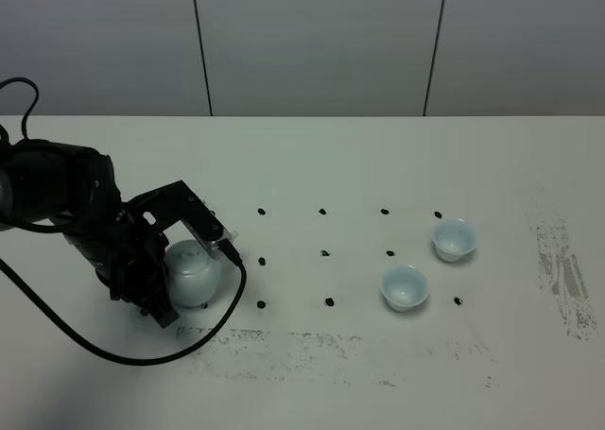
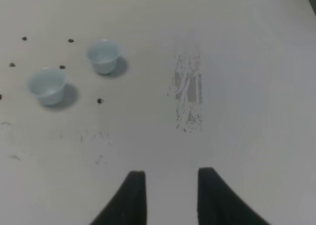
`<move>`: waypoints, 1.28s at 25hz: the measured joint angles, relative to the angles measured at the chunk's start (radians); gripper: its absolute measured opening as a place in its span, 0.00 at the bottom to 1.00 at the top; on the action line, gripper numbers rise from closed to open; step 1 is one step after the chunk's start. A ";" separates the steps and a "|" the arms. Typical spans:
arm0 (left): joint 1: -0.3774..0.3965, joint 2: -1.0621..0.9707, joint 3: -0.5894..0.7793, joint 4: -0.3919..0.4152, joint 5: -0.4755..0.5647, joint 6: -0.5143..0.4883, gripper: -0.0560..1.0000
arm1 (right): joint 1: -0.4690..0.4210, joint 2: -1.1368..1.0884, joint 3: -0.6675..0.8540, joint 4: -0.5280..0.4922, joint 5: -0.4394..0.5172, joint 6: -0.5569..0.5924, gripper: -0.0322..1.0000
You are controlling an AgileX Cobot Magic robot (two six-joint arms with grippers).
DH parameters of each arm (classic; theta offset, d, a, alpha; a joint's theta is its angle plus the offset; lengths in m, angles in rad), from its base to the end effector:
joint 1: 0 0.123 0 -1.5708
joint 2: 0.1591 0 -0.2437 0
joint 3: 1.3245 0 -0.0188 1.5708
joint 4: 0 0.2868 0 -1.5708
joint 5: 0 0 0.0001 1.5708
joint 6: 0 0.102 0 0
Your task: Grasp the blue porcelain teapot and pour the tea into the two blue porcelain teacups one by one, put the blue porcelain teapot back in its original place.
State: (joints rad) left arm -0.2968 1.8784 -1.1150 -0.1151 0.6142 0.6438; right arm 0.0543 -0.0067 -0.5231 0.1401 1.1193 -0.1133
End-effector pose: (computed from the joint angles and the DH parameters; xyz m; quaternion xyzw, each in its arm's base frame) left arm 0.3552 -0.1157 0.0781 0.4106 0.9002 -0.0147 0.1442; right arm 0.0702 0.0167 0.2928 -0.0776 0.8550 0.0547 0.5098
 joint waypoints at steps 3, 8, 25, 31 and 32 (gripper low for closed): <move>0.000 -0.016 0.000 0.001 -0.016 0.011 0.13 | 0.000 0.000 0.000 0.000 0.000 0.000 0.26; -0.007 -0.036 0.000 0.001 -0.053 0.029 0.13 | 0.000 0.000 0.000 0.000 0.000 0.000 0.26; -0.216 0.202 -0.614 -0.047 0.054 0.180 0.13 | 0.000 0.000 0.000 0.043 0.000 0.000 0.26; -0.279 0.442 -0.973 -0.047 0.144 0.302 0.13 | 0.000 0.000 0.000 0.046 0.000 0.000 0.26; -0.286 0.466 -1.013 -0.046 0.145 0.334 0.13 | 0.000 0.000 0.000 0.046 0.000 0.000 0.26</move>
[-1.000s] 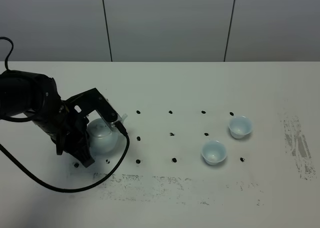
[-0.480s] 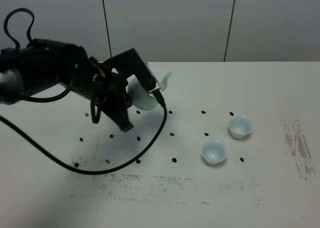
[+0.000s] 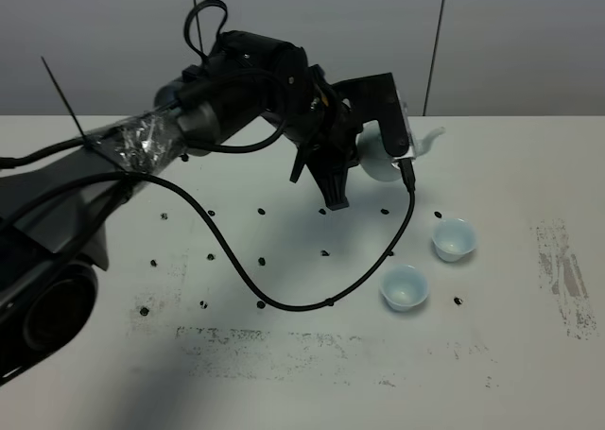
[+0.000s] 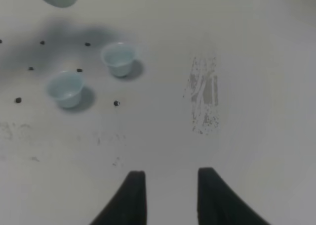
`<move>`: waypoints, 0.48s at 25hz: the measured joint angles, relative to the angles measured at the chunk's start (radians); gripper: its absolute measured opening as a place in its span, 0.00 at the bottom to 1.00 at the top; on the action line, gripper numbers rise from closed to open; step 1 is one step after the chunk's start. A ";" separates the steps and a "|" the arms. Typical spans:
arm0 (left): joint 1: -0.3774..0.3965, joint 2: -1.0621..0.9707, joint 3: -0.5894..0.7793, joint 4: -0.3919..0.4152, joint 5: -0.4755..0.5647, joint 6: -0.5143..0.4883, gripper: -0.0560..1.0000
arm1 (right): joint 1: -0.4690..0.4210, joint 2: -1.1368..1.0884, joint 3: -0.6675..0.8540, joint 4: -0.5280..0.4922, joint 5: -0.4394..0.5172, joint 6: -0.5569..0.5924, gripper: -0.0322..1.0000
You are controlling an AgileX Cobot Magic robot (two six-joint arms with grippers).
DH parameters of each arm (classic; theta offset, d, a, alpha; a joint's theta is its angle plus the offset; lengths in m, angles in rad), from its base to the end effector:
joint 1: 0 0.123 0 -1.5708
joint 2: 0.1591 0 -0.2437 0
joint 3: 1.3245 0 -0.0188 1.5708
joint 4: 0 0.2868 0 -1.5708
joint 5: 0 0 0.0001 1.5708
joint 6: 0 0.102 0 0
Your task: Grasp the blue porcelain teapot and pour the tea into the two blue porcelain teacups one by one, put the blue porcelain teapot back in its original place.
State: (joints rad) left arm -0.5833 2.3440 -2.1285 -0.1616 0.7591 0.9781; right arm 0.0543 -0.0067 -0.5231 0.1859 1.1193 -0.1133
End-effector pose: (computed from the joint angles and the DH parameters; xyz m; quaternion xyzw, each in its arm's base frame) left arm 0.4503 -0.3107 0.1719 0.6350 0.6929 -0.0051 0.3416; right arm 0.0696 0.0208 0.2934 -0.0794 0.8533 0.0775 0.5095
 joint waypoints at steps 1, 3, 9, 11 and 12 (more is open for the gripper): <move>-0.008 0.023 -0.026 0.000 0.000 0.041 0.13 | 0.000 0.000 0.000 0.001 0.000 0.000 0.26; -0.022 0.054 -0.059 0.000 0.003 0.111 0.13 | 0.000 0.000 0.000 0.003 0.000 0.000 0.26; -0.036 0.067 -0.063 0.050 0.014 0.218 0.13 | 0.000 0.000 0.000 0.004 0.000 0.000 0.26; -0.036 0.068 -0.064 0.096 0.013 0.222 0.13 | 0.000 0.000 0.000 0.004 0.000 0.000 0.26; -0.036 0.069 -0.064 0.113 0.012 0.222 0.13 | 0.000 0.000 0.000 0.004 0.000 0.000 0.26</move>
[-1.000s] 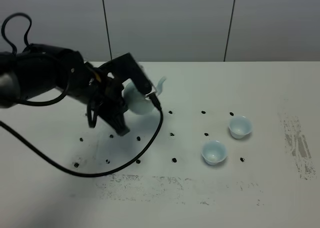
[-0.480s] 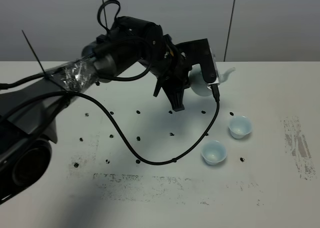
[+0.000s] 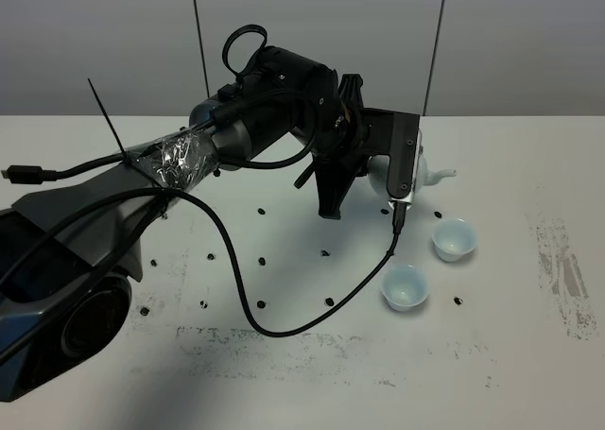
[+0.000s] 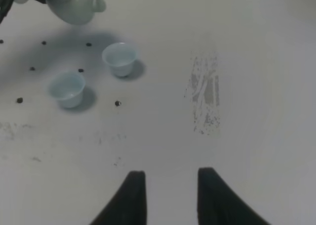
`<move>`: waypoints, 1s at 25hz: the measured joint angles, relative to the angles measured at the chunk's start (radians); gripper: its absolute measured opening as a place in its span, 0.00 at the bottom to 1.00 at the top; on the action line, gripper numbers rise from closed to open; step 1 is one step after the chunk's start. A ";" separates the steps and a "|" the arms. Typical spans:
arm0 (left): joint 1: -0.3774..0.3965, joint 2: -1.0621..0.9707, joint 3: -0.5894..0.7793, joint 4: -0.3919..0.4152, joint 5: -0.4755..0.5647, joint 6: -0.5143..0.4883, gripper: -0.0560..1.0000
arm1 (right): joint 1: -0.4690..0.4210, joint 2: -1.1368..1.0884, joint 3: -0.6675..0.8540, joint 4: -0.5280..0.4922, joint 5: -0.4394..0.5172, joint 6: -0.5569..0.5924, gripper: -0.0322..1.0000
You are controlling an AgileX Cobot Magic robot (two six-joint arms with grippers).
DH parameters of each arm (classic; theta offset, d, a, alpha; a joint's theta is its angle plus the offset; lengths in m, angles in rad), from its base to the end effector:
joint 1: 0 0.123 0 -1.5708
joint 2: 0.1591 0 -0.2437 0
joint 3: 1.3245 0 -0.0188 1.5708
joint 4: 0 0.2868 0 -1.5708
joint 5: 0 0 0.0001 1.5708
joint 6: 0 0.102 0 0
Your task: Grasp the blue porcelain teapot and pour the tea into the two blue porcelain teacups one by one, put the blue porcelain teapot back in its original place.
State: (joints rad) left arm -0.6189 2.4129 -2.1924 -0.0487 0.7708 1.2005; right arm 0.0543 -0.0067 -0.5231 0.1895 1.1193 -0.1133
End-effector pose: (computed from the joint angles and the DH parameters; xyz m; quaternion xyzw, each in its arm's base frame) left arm 0.4500 -0.3248 0.1548 0.7389 0.5887 0.0730 0.3196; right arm 0.0695 0.0211 0.2934 -0.0795 0.8531 0.0793 0.5095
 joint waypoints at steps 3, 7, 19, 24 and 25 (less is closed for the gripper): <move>0.000 0.000 0.000 0.049 -0.006 0.001 0.13 | 0.000 0.000 0.000 0.000 0.000 0.000 0.26; -0.001 0.001 -0.001 0.064 -0.012 0.002 0.13 | 0.000 0.000 0.000 0.000 0.000 0.000 0.26; -0.045 0.007 -0.001 0.216 -0.053 0.035 0.13 | 0.000 0.000 0.000 0.002 0.000 0.000 0.26; -0.078 0.016 -0.001 0.285 -0.078 -0.004 0.13 | 0.000 0.000 0.000 0.008 0.000 0.000 0.26; -0.081 0.019 -0.001 0.298 -0.083 -0.004 0.13 | 0.000 0.000 0.000 0.010 0.000 0.000 0.26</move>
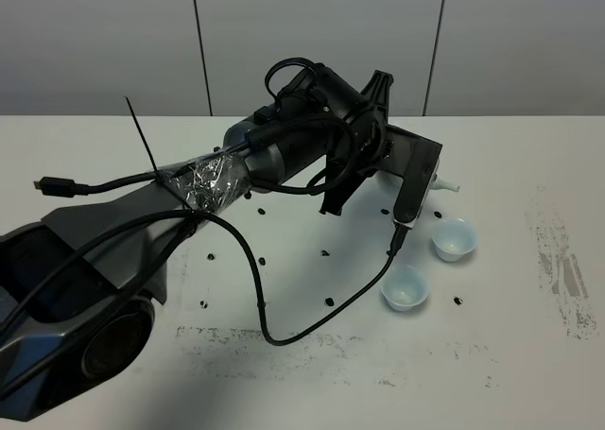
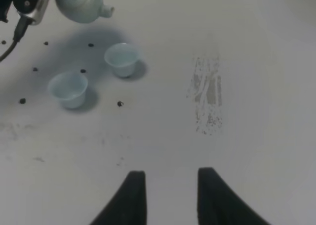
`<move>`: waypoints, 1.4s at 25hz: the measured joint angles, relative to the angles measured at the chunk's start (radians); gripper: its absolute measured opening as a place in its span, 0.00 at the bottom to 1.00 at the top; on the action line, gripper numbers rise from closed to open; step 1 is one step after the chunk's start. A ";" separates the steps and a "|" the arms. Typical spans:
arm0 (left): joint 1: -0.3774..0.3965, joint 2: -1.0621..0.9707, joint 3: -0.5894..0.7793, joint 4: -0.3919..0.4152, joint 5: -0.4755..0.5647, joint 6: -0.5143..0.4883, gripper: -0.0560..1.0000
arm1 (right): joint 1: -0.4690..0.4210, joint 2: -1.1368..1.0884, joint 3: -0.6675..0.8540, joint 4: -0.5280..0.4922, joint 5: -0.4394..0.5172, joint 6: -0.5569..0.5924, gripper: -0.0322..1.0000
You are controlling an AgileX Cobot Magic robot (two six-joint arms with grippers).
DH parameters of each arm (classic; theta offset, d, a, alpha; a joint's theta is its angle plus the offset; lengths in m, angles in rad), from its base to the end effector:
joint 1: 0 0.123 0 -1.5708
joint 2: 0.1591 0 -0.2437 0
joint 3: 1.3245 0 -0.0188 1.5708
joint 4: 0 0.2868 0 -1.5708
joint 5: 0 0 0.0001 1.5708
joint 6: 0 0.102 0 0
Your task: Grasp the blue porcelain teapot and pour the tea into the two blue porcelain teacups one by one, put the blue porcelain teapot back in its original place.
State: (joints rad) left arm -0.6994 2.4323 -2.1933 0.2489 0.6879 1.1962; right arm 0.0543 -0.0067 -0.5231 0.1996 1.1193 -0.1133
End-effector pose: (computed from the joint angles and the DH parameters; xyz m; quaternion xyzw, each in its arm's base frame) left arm 0.4407 -0.3498 0.1516 0.7884 0.4908 0.1918 0.3173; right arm 0.0694 0.0220 0.2936 -0.0799 0.8527 0.0843 0.5094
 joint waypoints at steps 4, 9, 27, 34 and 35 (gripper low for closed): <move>-0.017 0.015 0.000 0.038 -0.013 0.000 0.13 | 0.000 0.000 0.000 0.005 0.000 0.000 0.26; -0.047 0.037 0.000 0.084 -0.021 -0.001 0.13 | 0.000 0.000 0.000 0.025 -0.001 0.000 0.26; -0.106 0.045 0.000 0.360 -0.048 -0.010 0.13 | 0.000 -0.001 0.002 0.027 -0.002 0.000 0.26; -0.118 0.045 0.000 0.421 -0.047 -0.010 0.13 | 0.000 -0.001 0.002 0.027 -0.002 0.000 0.26; -0.119 0.045 0.000 0.428 -0.047 -0.010 0.13 | 0.000 -0.001 0.002 0.027 -0.002 0.000 0.26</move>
State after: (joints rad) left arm -0.8184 2.4775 -2.1933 0.6764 0.6406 1.1864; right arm 0.0543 -0.0076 -0.5213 0.2267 1.1174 -0.1133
